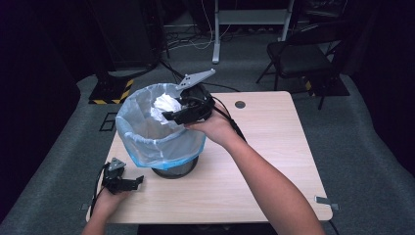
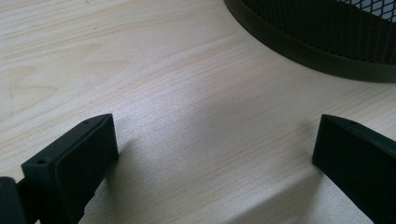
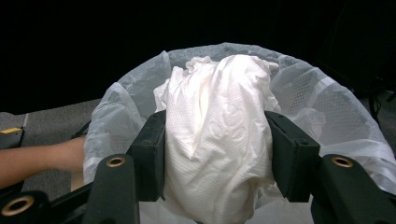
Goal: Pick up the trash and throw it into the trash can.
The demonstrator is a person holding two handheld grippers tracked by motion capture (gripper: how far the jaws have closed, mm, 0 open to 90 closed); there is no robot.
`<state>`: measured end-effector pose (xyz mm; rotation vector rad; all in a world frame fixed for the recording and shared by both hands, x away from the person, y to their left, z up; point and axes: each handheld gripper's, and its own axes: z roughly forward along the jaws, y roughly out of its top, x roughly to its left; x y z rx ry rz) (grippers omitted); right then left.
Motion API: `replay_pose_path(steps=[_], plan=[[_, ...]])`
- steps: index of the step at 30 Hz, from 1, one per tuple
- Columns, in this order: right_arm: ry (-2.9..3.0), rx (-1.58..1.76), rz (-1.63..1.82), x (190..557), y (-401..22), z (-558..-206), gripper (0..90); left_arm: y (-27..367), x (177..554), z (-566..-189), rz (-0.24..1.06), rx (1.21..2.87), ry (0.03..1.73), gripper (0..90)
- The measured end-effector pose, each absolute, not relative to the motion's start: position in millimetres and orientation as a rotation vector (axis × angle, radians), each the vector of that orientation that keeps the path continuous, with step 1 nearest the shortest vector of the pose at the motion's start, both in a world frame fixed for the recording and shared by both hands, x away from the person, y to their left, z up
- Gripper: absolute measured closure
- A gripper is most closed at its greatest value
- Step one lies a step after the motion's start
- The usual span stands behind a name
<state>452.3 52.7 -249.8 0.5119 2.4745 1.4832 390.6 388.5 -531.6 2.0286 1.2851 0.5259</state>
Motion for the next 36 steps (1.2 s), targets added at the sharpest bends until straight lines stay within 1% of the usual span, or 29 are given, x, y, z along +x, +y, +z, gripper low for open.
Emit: replay_pose_path(steps=[12,19,25,36], plan=[[2.492,0.541,1.448,460.6,67.8,-258.4,42.7,388.4,390.7,-531.5,0.525,2.03,1.286,0.0],[2.491,0.561,1.445,461.2,70.5,-261.8,31.7,388.4,390.7,-531.5,0.525,2.03,1.286,0.0],[2.495,0.585,1.439,462.2,71.2,-261.7,24.6,388.4,390.6,-531.5,0.525,2.03,1.286,0.0],[2.469,0.542,1.445,453.7,60.6,-262.9,26.5,388.6,390.7,-531.4,0.525,2.034,1.284,0.0]])
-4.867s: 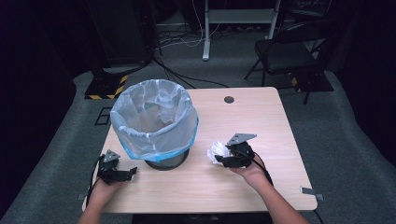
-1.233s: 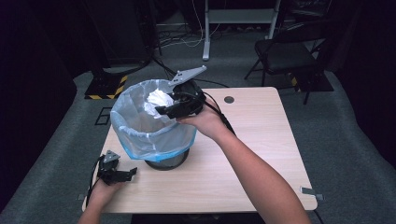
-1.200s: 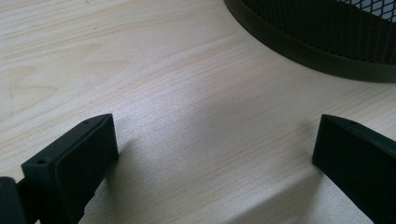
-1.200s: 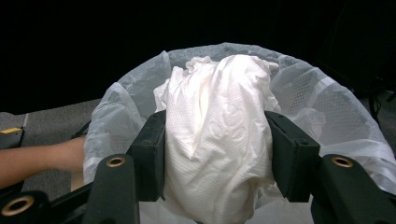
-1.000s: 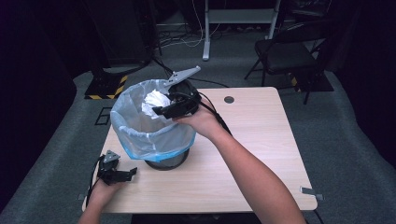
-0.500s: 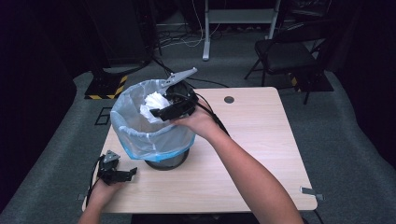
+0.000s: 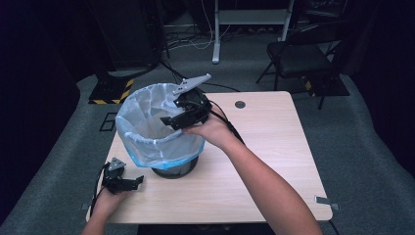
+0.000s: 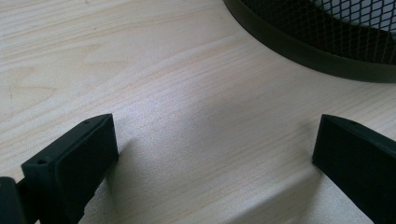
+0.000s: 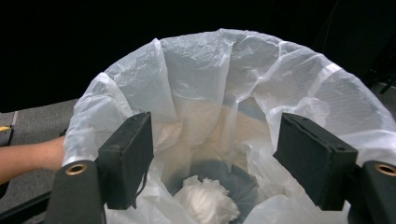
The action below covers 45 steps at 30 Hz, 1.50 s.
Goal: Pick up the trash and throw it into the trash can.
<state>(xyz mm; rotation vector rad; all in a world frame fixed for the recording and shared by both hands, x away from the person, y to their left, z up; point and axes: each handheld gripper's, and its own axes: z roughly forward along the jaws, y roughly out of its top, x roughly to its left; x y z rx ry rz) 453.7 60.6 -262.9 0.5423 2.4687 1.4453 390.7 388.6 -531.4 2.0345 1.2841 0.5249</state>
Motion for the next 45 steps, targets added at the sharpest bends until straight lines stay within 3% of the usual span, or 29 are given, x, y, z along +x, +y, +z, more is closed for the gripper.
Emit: replay_pose_path(steps=[24,45], plan=[[2.342,0.613,1.492,426.8,-32.2,-271.4,28.7,388.4,390.8,-531.5,0.525,2.03,1.286,0.0],[2.277,0.707,1.455,414.6,-78.5,-321.1,29.9,388.4,390.7,-531.5,0.525,2.03,1.285,0.0]])
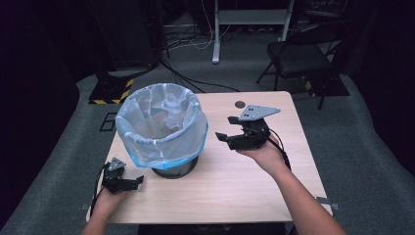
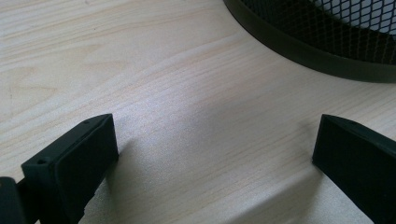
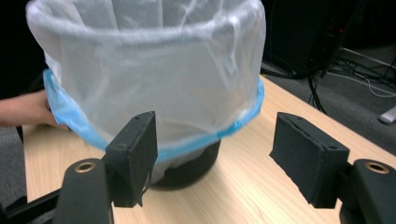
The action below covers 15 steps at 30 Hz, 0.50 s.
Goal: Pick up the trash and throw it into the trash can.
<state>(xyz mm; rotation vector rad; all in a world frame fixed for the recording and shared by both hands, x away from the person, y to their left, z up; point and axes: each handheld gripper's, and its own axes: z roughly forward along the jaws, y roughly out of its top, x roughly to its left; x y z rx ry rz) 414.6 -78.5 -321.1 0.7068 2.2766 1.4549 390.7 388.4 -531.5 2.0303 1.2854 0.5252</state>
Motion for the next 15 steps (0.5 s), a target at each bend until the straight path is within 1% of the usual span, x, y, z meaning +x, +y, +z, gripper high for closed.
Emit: replay_pose_path(steps=[15], plan=[[2.262,0.779,1.392,404.1,-103.7,-367.1,30.7,388.4,390.7,-531.5,0.525,2.031,1.285,0.0]])
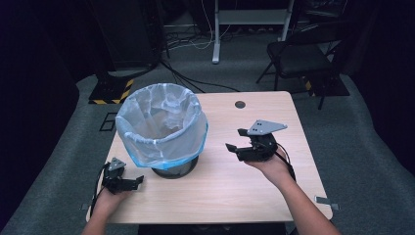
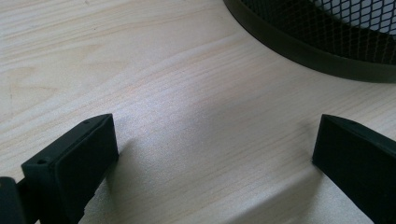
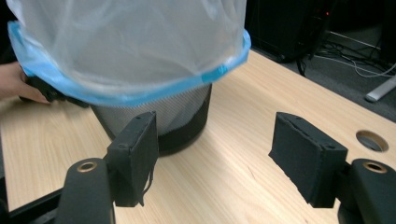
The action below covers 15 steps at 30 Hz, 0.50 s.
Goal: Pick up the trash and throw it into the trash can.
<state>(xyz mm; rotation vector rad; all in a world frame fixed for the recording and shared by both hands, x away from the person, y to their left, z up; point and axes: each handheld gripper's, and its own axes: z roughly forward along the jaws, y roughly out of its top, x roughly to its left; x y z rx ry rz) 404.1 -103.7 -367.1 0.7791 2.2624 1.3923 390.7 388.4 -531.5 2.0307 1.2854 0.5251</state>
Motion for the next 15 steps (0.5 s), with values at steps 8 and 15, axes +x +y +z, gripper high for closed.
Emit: replay_pose_path(steps=[8,15], plan=[[2.26,0.824,1.359,397.4,-116.8,-396.8,30.7,388.4,390.7,-531.5,0.526,2.03,1.286,0.0],[2.261,0.873,1.336,392.5,-130.7,-421.1,29.9,387.9,390.5,-531.5,0.532,2.029,1.292,0.0]])
